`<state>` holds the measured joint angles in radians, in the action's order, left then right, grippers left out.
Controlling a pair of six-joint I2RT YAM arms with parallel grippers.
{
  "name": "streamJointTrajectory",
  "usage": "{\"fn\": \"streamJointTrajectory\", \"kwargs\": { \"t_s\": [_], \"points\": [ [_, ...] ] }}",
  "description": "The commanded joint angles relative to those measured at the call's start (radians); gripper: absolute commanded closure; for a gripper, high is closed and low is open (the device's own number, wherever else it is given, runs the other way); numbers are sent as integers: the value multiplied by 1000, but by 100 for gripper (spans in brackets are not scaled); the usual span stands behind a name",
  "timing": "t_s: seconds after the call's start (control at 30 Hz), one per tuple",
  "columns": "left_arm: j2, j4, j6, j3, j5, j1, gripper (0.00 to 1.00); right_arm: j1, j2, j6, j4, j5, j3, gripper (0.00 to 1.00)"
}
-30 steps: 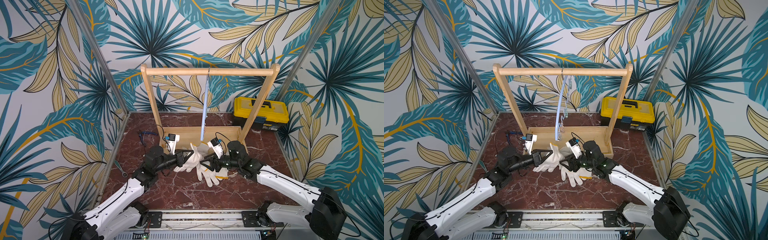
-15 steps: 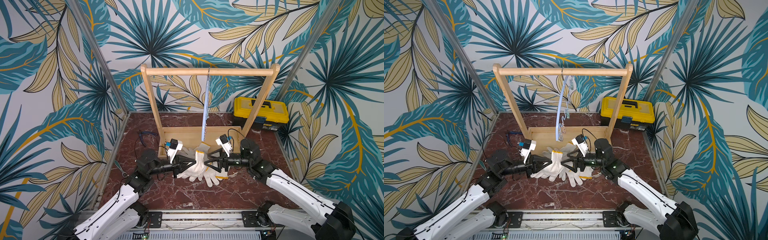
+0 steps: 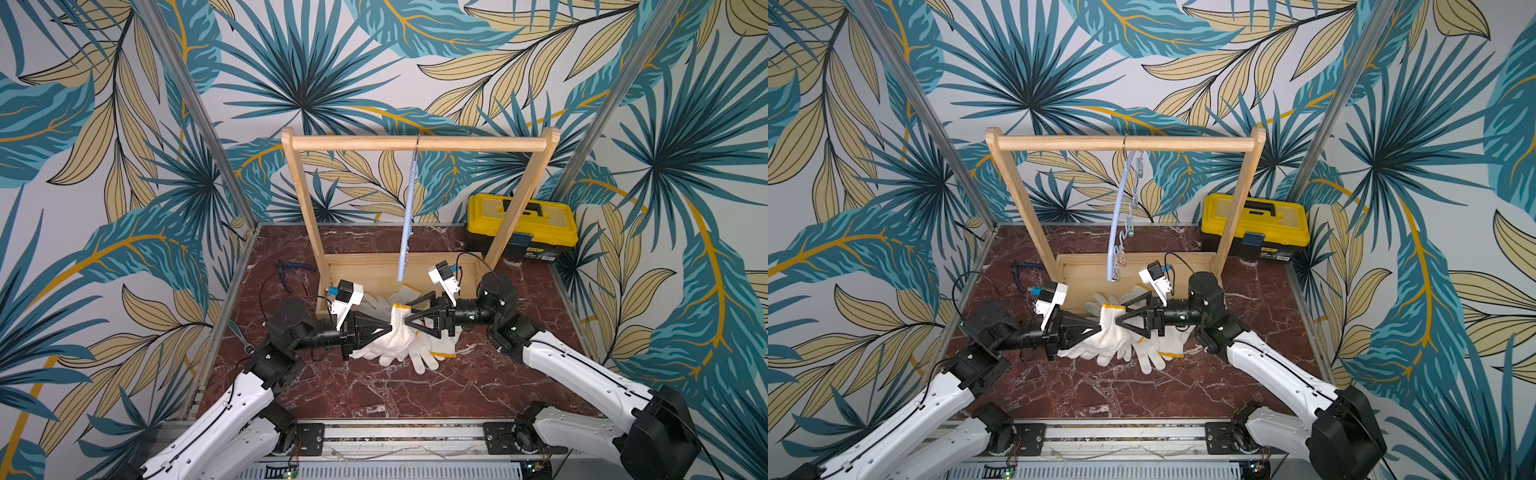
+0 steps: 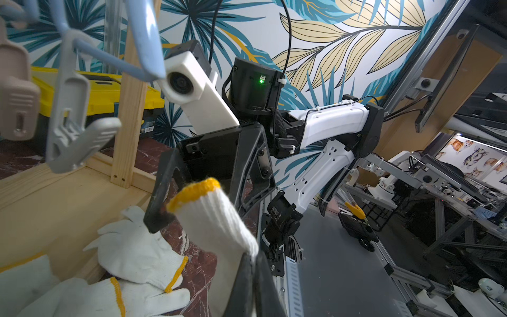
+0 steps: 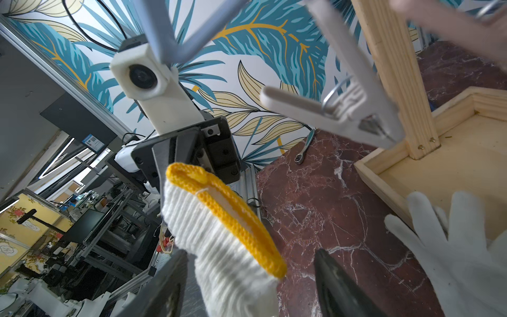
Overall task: Clip the gloves onto a hanger to dry
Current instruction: Pick up the glove from the center of the board.
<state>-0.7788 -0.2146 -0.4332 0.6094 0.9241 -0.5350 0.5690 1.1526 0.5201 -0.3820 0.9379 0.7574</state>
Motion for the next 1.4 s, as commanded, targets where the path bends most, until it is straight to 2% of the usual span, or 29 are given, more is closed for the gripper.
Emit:
{"fn": "streamJointTrajectory", "kwargs": {
  "t_s": [0.0,0.2,0.4,0.47,0.53,0.6,0.7,0.8,1.1,1.2,1.37],
  "points": [
    [12,-21,26,47,0,3,100,-1,9,83,-143,44,-30,33],
    [13,-21,37,43,-57,3,100,-1,21,123,-192,49,-42,49],
    [12,-21,32,32,-101,3,100,0,9,104,-150,24,-42,77],
    [13,-21,30,27,-111,3,99,0,0,81,-109,14,-36,83],
    [8,-21,30,22,-119,3,80,0,-12,40,-37,10,-20,88],
    [0,-20,30,21,-122,3,62,0,-27,-6,41,6,-4,92],
    [-15,-22,35,23,-120,3,44,0,-46,-78,170,7,28,94],
    [-29,-20,59,26,-122,3,35,-1,-62,-157,316,8,68,96],
    [-133,-9,123,57,-123,3,34,0,-48,-303,562,67,166,100],
    [-148,-5,143,66,-127,3,33,0,-42,-359,676,72,191,100],
    [-145,20,189,77,-109,3,33,0,-40,-405,759,79,214,100]
  ]
}}
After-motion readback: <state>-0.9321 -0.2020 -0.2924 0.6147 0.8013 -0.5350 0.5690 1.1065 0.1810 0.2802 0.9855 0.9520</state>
